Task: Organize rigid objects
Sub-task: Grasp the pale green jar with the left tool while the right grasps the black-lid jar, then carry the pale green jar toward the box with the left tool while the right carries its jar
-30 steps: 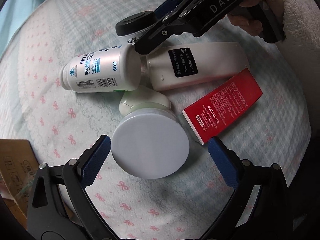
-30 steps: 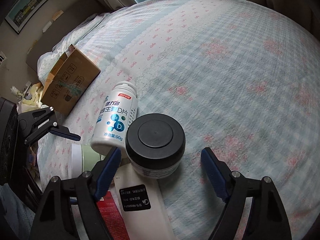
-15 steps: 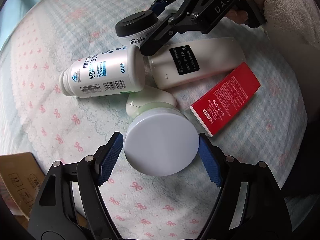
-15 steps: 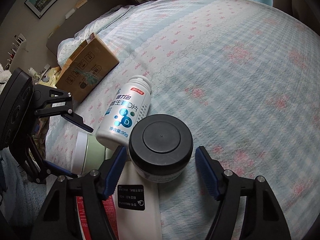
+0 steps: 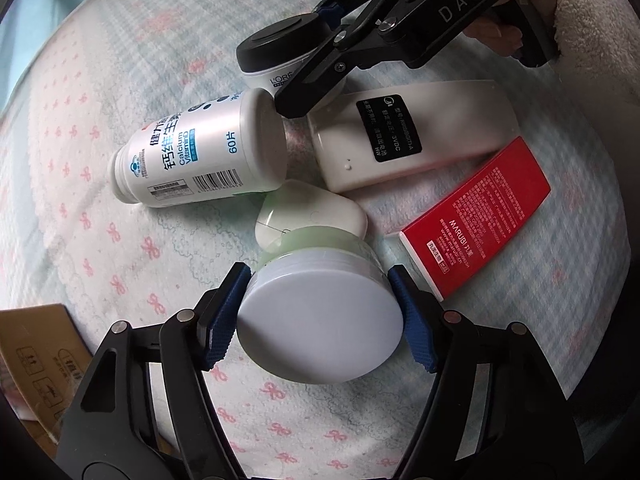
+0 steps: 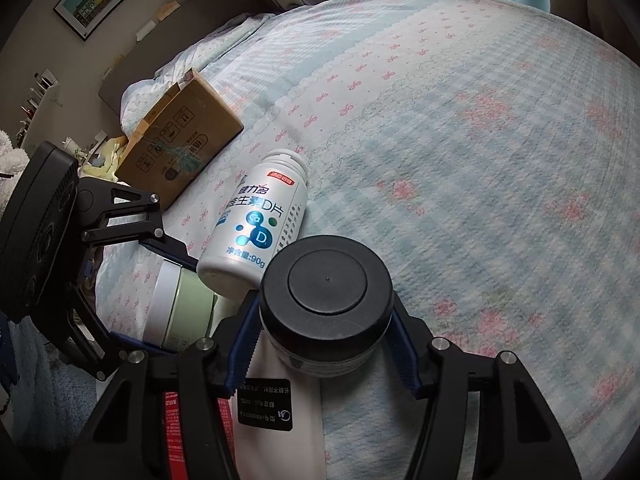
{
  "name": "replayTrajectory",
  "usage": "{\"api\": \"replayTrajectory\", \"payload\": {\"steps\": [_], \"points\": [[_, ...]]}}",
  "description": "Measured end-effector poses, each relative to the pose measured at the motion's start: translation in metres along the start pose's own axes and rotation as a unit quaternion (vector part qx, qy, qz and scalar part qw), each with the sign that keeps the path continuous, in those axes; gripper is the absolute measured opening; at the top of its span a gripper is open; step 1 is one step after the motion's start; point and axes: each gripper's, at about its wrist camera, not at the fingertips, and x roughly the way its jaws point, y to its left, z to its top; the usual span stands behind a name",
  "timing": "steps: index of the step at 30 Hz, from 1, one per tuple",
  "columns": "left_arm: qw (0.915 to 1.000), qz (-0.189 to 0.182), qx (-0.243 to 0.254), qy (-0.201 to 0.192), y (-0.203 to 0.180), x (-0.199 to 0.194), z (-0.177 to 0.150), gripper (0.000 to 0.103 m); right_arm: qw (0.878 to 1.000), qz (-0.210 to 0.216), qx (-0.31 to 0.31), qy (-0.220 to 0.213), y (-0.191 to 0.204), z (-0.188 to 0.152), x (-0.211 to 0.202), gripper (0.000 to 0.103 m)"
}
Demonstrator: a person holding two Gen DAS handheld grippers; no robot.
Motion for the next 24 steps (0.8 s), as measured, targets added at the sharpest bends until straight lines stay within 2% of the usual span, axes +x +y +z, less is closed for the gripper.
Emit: {"api": "replayTrajectory", "payload": {"steps": [9,16,24], "points": [[0.9993,-0.019,-0.032,0.001,0.001,-0.008,-0.012,0.068,0.999,-0.02,0.025,-0.014,0.003,-0.004,-0.005,0.052],[0.9932,-0.052,-0.105,0.004,0.023,-0.025,-0.026,0.068,0.996,-0.043,0.072,-0.029,0.005,-0.007,-0.017,0.052],[0.9875,-0.056,-0.146,-0.018,0.049,-0.072,-0.039,0.067,0.991,-0.075,0.101,-0.047,0.028,-0.001,-0.05,0.052]]}}
